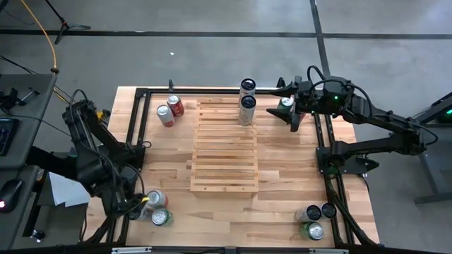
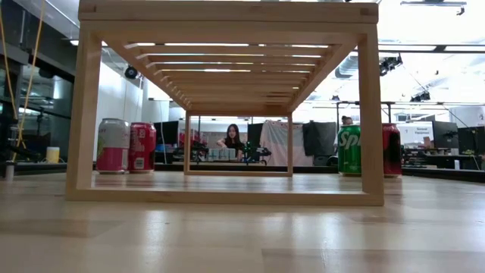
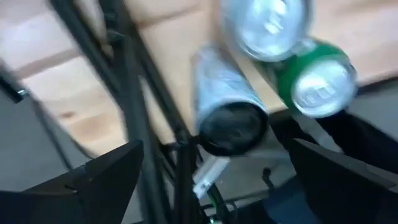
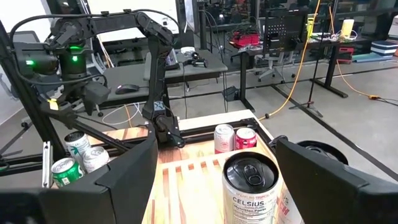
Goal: Place canned beverage on shelf
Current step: Put the white pink soda can on the shelf
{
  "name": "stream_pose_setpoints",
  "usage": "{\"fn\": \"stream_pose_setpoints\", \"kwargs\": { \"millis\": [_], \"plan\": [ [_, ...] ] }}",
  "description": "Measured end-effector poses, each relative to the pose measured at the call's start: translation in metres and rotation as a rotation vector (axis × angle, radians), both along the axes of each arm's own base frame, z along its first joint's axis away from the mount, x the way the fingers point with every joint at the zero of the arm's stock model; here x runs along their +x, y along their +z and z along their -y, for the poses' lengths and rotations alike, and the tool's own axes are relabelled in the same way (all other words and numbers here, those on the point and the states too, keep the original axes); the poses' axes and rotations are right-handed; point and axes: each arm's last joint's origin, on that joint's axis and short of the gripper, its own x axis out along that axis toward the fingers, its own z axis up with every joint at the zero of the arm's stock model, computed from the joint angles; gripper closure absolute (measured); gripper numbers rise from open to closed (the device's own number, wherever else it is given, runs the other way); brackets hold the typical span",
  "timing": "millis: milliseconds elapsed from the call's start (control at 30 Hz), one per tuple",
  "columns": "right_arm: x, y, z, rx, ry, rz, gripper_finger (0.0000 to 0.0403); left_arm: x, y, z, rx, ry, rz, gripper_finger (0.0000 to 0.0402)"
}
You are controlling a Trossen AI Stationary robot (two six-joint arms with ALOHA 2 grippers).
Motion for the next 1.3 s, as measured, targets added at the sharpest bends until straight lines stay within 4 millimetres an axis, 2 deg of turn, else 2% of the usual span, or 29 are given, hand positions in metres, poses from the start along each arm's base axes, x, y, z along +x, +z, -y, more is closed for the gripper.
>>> {"fn": "stream_pose_setpoints", "kwargs": {
  "millis": [367, 1133, 1233, 1300],
  "plan": [
    [0.0, -0.001, 0.0, 0.003, 0.0, -0.008, 0.0091, 0.021, -0.029, 0.034, 0.032, -0.204, 0.01, 0.0005],
    [0.0, -0.001, 0.0, 0.003, -0.001, -0.009, 0.0091, 0.033, -0.066, 0.056, 0.142, -0.263, -0.127, 0.0006],
    [0.0, -0.001, 0.0, -0.002, -0.001, -0.01, 0.0091, 0.033, -0.066, 0.056, 0.147, -0.264, -0.125, 0.0015],
    [0.0, -0.001, 0.0, -0.003, -0.001, -0.011, 0.0091, 0.032, -0.065, 0.055, 0.149, -0.264, -0.131, 0.0035]
  ]
}}
